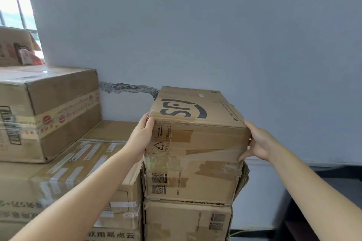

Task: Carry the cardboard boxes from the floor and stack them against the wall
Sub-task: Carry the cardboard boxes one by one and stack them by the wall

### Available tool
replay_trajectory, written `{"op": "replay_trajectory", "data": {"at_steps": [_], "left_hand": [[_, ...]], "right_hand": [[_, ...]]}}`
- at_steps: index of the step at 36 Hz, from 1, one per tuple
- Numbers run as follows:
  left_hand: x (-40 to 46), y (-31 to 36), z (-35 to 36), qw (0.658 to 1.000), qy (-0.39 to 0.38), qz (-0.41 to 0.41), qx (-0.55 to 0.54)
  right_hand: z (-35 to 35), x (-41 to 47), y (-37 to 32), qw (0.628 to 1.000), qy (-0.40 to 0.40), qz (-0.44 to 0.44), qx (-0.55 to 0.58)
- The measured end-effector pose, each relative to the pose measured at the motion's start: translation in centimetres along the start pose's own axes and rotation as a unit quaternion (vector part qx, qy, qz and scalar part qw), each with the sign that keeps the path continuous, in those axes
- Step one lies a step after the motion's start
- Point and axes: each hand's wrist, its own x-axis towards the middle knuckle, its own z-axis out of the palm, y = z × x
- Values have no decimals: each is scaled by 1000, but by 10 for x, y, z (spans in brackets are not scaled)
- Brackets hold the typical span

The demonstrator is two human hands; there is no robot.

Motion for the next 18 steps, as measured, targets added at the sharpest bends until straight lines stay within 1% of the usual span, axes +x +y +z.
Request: {"op": "replay_trajectory", "data": {"at_steps": [3, 5, 8, 10, 12, 14, 18], "left_hand": [[-10, 4, -3, 1000, 2, -7, -6], [-22, 2, -6, 1000, 13, -1, -4], [-47, -8, -11, 999, 33, 21, 12], [-68, -15, -16, 998, 44, 37, 29], [-89, -25, -22, 997, 48, 51, 39], [-115, -34, -27, 997, 41, 57, 42], [-174, -55, -26, 998, 15, 41, 49]], "right_hand": [[-5, -8, 5, 1000, 7, -19, 9], [-11, -16, 13, 999, 26, -43, 0], [-25, -31, 30, 989, 66, -110, -70], [-33, -50, 43, 979, 73, -160, -102], [-38, -74, 59, 972, 45, -194, -122], [-42, -99, 80, 969, 7, -207, -134], [-49, -134, 139, 970, -36, -185, -152]]}}
